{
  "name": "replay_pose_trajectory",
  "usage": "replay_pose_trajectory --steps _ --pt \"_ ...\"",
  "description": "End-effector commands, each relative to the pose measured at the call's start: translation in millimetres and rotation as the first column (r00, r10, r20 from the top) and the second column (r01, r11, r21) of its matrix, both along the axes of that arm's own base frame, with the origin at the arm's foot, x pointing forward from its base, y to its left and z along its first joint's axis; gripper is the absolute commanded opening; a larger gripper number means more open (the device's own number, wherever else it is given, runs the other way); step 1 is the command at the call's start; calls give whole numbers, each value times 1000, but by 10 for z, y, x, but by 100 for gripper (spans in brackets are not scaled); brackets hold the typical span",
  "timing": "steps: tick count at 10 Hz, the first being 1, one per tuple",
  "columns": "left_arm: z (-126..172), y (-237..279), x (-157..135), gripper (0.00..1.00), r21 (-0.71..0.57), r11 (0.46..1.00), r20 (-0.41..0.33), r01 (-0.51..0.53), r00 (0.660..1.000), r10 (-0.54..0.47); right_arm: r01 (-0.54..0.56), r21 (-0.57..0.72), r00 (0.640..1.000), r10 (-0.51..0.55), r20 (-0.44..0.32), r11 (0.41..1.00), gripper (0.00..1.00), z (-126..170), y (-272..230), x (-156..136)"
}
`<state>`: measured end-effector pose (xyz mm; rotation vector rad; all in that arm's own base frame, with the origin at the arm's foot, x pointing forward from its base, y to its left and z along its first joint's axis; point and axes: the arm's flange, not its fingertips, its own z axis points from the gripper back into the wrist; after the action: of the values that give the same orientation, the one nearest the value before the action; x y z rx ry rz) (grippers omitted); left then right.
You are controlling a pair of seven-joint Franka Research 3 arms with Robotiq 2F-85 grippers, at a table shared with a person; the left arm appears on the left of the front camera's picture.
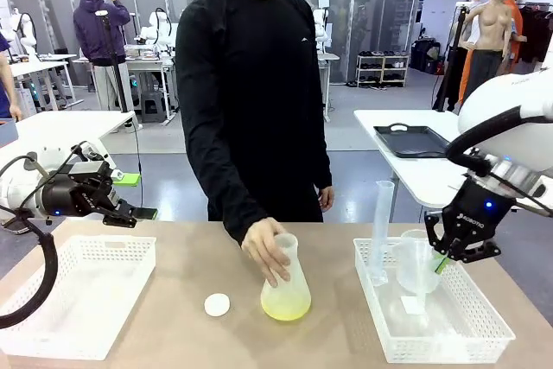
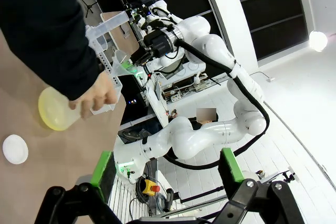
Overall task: Prepare the solutions needed for the experiment.
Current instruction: Once the solution is in the Big flask , pick up the Plastic Funnel and place it back into the right Organizing basket.
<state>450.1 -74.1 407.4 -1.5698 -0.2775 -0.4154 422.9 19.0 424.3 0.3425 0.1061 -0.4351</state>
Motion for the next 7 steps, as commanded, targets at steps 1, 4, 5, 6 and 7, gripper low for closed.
replay_pose_trajectory --steps 1,4,5,6,7 --pt "13 -8 -28 100 4 1000 3 -5 1000 5 39 -47 998 -41 -50 998 0 -11 87 62" --pt "13 -8 -28 100 4 1000 3 -5 1000 5 61 -87 995 -67 -71 994 40 -34 123 72" --pt "13 -8 -28 100 4 1000 3 -5 1000 5 55 -92 996 -61 -65 994 25 -32 138 81" --pt "13 -8 -28 100 4 1000 3 -5 1000 5 53 -92 997 -58 -57 994 59 -24 158 73" --pt "13 -8 -28 100 4 1000 3 -5 1000 5 49 -91 996 -55 -64 995 44 -31 173 67"
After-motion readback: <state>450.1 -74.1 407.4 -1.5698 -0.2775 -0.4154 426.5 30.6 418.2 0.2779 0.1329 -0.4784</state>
